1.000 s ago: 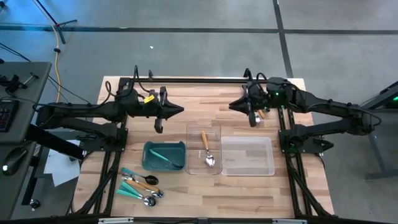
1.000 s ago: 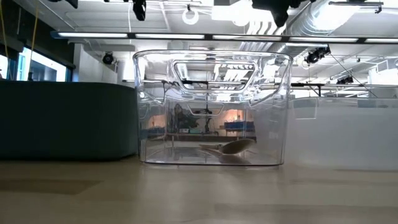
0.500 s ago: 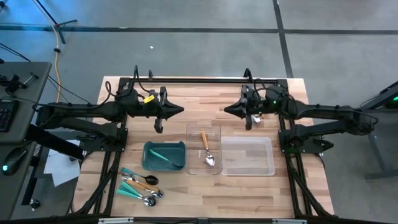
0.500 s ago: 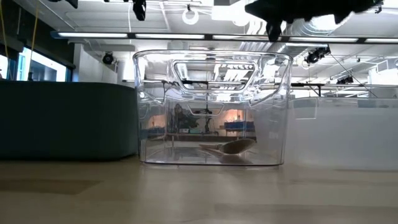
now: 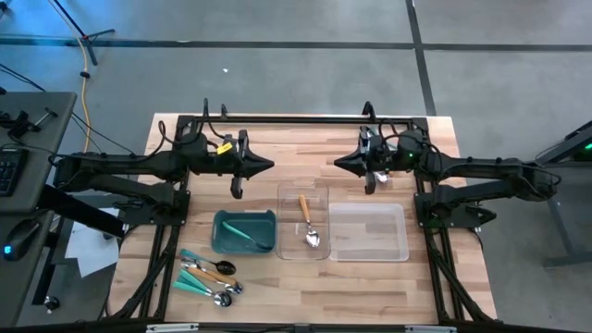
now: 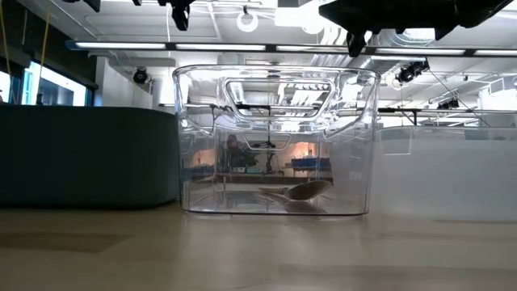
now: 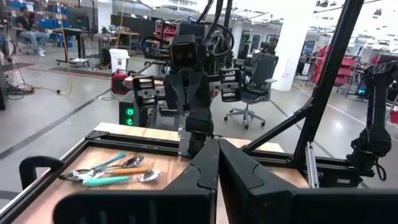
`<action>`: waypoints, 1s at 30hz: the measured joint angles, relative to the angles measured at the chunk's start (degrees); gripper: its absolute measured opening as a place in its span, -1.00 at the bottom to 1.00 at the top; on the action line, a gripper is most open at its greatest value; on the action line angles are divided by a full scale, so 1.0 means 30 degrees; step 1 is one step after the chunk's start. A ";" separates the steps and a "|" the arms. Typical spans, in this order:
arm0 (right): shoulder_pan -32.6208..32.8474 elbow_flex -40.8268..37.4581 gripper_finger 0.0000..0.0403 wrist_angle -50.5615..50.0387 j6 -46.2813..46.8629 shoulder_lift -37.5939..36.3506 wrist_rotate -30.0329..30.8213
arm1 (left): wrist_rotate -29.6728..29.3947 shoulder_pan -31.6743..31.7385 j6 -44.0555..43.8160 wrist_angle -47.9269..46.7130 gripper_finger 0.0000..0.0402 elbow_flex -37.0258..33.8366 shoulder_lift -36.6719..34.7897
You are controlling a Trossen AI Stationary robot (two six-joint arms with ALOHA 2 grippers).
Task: Sort silverware by color (type)
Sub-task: Put the light blue spoon into the blue bin
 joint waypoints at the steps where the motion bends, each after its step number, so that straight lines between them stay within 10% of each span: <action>1: 0.0000 0.0000 -1.00 0.0000 -0.0255 0.0000 0.0007 | -0.0007 0.0000 0.0000 0.0013 -1.00 0.0005 0.0000; 30: 0.0000 0.0000 -1.00 -0.0525 -0.0383 0.0006 0.0002 | -0.1297 0.0000 -0.0171 0.0074 -1.00 0.0004 0.0000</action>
